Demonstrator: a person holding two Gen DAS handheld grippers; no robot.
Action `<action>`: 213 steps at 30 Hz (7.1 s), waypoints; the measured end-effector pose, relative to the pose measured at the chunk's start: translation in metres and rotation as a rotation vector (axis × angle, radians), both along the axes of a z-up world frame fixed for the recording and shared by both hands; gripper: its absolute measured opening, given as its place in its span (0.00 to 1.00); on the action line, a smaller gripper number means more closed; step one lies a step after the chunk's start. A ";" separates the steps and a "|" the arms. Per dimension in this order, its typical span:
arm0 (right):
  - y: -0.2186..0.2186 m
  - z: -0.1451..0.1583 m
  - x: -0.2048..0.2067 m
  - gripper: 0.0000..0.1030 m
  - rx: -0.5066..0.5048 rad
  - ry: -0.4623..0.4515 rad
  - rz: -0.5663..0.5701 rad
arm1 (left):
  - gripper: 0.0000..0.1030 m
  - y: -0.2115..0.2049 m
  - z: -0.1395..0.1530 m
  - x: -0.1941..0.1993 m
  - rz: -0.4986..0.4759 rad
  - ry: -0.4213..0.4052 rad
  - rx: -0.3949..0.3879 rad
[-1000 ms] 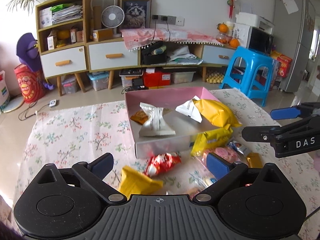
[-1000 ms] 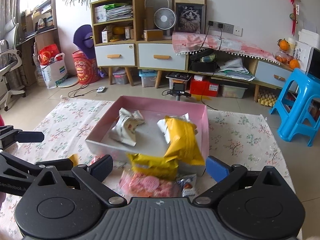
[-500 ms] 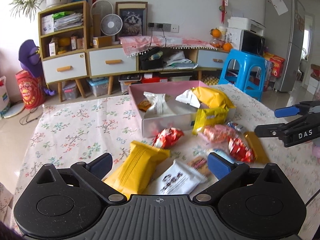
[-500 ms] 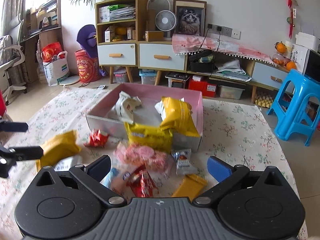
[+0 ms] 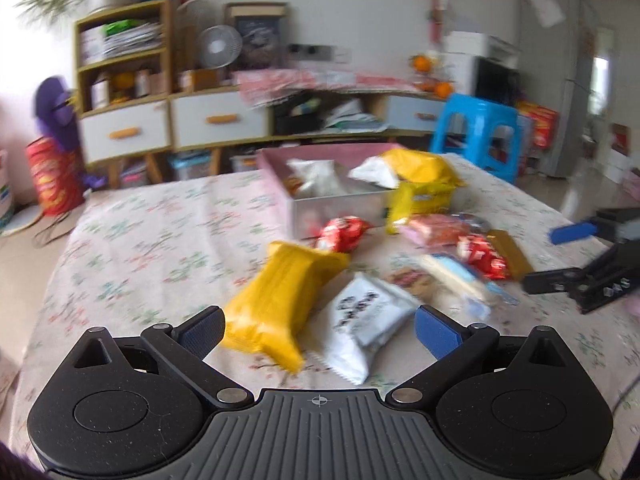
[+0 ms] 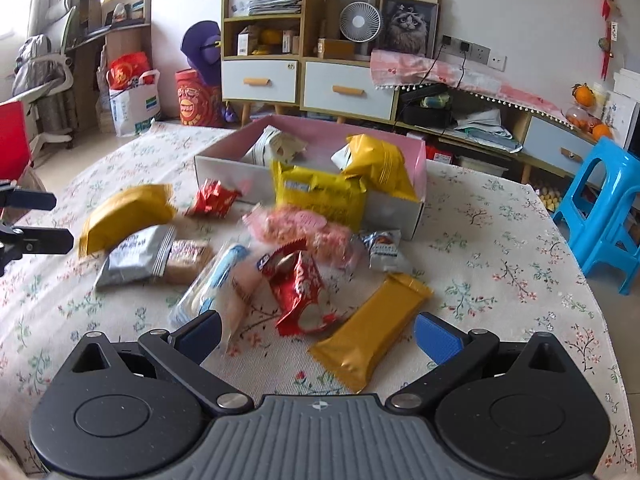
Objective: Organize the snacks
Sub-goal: 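Withdraw both tools to the snack pile and reach for the next packets, then grasp the white printed bag with the left tool while the right tool grasps the white-blue wafer pack, then carry both packets over the pink box and open both tools to drop them, then withdraw both open tools from the box back toward the snack pile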
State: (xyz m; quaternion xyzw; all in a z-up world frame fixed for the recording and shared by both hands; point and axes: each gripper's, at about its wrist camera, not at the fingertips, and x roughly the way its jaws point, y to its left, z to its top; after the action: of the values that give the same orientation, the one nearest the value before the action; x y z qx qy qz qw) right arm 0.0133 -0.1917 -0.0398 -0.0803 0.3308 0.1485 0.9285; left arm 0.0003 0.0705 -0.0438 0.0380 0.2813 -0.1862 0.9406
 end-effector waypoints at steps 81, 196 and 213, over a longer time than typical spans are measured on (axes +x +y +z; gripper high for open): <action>0.051 -0.008 0.015 0.16 0.002 0.097 0.198 | 0.57 -0.029 -0.029 0.058 -0.045 0.279 -0.085; 0.013 0.096 0.132 0.83 0.299 0.024 -0.079 | 0.96 -0.065 0.040 0.126 0.071 0.163 -0.028; 0.038 0.082 0.065 0.89 0.144 -0.078 -0.029 | 0.98 -0.053 0.031 0.058 0.043 0.126 0.032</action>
State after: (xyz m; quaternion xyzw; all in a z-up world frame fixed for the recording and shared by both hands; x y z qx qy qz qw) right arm 0.0781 -0.1533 0.0423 -0.0144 0.2842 0.1550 0.9460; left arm 0.0588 0.0170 -0.0131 0.0350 0.3438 -0.1634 0.9241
